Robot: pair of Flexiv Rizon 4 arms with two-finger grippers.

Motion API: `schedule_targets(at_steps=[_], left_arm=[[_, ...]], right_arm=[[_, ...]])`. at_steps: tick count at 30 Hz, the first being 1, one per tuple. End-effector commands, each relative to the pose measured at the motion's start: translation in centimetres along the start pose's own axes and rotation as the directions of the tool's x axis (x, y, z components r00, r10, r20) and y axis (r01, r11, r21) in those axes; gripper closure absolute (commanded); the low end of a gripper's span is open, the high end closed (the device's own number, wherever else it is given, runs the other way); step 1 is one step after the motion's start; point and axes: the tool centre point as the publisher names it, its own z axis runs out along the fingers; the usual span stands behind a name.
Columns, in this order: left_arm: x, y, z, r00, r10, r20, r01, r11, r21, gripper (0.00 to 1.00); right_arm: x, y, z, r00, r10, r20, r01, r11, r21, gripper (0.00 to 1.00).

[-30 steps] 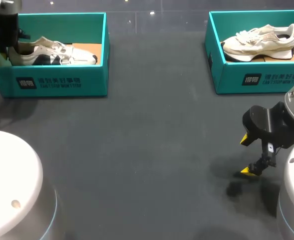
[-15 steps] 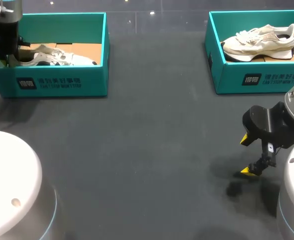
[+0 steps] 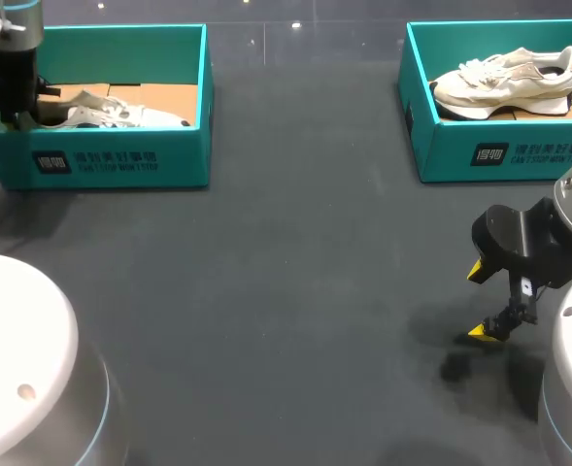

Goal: Take the shoe out of the shoebox, open the shoe tongue, remove and reinsert the insole, then place the shoe into the shoebox

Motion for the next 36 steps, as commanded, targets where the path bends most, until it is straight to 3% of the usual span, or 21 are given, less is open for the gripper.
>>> schedule_targets(at_steps=[1, 10, 32, 36], left_arm=[[-0.2, 0.1, 0.0, 1.0, -0.006, 0.003, 0.006, 1.0, 0.0, 1.0], [-1.0, 0.3, 0.4, 1.0, -0.019, -0.007, 0.019, 1.0, 0.009, 1.0], [-0.8, 0.4, 2.3, 1.0, -0.012, 0.006, 0.012, 0.999, 0.043, 1.0], [-0.6, 0.5, 2.2, 1.0, -0.009, 0.012, 0.009, 0.999, 0.04, 0.75]], right_arm=[[0.2, -0.1, 0.0, 1.0, 0.0, 0.004, 0.0, 1.0, -0.001, 0.0], [0.2, -0.1, 0.0, 1.0, 0.0, 0.004, 0.0, 1.0, -0.001, 0.0], [0.2, -0.1, 0.0, 1.0, 0.0, 0.004, 0.0, 1.0, -0.001, 0.0], [0.2, -0.1, 0.0, 1.0, 0.0, 0.004, 0.0, 1.0, -0.001, 0.0]])
